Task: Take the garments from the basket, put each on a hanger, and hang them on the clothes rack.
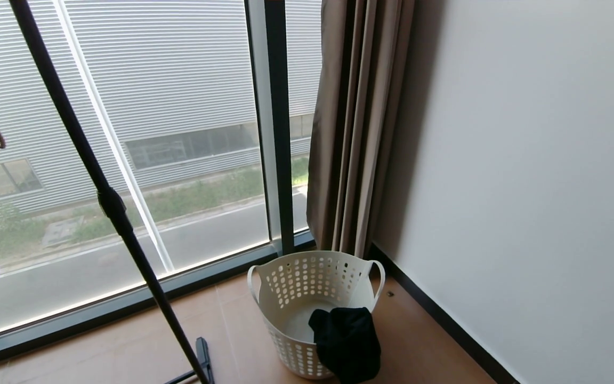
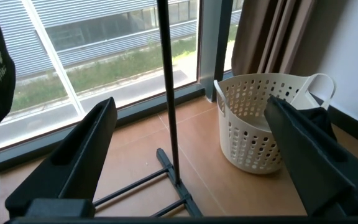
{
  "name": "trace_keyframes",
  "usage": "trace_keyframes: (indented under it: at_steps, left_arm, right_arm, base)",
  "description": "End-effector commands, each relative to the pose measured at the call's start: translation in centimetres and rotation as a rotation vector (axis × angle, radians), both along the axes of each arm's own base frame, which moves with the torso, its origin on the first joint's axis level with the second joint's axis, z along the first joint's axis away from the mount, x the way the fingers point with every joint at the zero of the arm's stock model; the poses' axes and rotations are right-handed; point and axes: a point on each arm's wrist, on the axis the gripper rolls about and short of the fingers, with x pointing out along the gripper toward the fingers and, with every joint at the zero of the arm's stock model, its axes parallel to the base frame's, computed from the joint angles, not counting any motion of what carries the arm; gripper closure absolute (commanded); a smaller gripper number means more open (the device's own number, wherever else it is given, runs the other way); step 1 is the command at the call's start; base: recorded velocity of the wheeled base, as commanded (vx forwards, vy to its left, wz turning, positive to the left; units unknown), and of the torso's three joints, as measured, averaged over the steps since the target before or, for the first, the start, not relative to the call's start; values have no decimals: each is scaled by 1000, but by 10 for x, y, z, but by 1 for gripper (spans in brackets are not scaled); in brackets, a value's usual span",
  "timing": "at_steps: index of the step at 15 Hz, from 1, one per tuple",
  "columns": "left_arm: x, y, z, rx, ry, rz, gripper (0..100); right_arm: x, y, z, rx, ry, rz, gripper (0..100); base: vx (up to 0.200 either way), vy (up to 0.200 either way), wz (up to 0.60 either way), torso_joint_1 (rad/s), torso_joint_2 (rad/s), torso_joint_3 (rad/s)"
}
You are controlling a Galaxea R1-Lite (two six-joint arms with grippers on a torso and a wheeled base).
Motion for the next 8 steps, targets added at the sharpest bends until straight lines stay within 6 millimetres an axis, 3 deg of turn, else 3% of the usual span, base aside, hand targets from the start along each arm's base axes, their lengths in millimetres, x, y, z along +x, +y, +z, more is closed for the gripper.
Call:
trace_keyframes:
  at_steps: [1, 8]
  left_arm:
    - [0, 0, 0, -1, 1, 2, 0]
    - [0, 0, 0, -19, -2, 15, 0]
  right_arm:
    - [0, 0, 0, 0, 1, 1, 0]
    - [0, 0, 0, -2, 1, 1, 0]
  base:
    - [0, 0, 0, 0, 0, 0]
    - [0, 0, 0, 0, 0, 0]
